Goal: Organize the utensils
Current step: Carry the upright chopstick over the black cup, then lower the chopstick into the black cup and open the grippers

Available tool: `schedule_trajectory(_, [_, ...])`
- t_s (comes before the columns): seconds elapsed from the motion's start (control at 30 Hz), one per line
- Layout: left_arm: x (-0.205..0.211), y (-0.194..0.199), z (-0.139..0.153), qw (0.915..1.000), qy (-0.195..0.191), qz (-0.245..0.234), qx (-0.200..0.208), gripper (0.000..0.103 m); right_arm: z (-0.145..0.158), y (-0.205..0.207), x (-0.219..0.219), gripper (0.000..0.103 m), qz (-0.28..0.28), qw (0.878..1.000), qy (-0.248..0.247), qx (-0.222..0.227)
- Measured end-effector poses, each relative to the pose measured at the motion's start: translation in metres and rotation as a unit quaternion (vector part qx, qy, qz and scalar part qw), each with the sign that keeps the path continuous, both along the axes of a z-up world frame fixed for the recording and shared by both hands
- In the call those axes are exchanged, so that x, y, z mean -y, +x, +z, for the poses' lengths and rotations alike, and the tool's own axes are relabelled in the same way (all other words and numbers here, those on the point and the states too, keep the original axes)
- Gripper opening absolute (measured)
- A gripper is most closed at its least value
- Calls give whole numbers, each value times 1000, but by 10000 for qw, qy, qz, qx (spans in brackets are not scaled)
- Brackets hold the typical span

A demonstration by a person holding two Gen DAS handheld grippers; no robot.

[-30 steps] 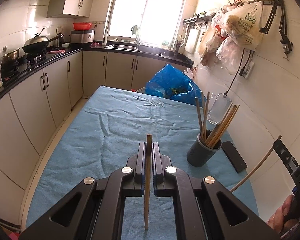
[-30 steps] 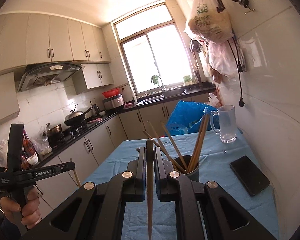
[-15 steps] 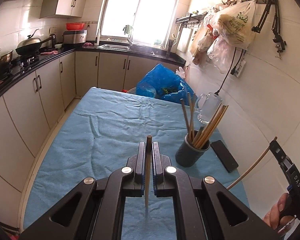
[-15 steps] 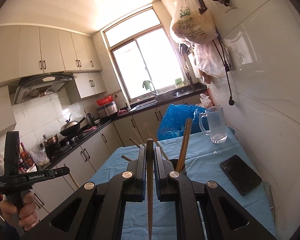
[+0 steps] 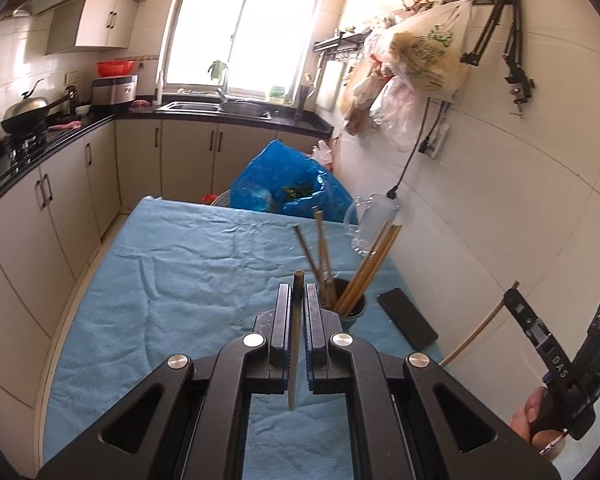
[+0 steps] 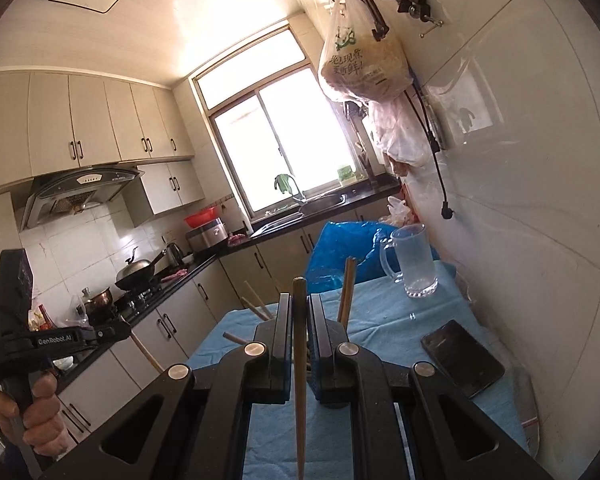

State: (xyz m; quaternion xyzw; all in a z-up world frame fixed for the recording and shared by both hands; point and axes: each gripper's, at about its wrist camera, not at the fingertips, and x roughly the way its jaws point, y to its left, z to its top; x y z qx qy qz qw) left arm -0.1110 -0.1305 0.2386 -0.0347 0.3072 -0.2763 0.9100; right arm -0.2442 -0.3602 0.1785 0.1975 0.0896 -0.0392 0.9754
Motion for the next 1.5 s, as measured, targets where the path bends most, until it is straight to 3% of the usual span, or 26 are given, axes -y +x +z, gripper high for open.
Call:
schedule_trajectory(1.0, [70,-3,36,9981,71,-525,306,5,32,9,20,8,-40,9994,-254,236])
schedule_trajectory(1.5, [102,44,70,9986,-132,-306,402,5,64,53,39,8,-204,9987,-298,371])
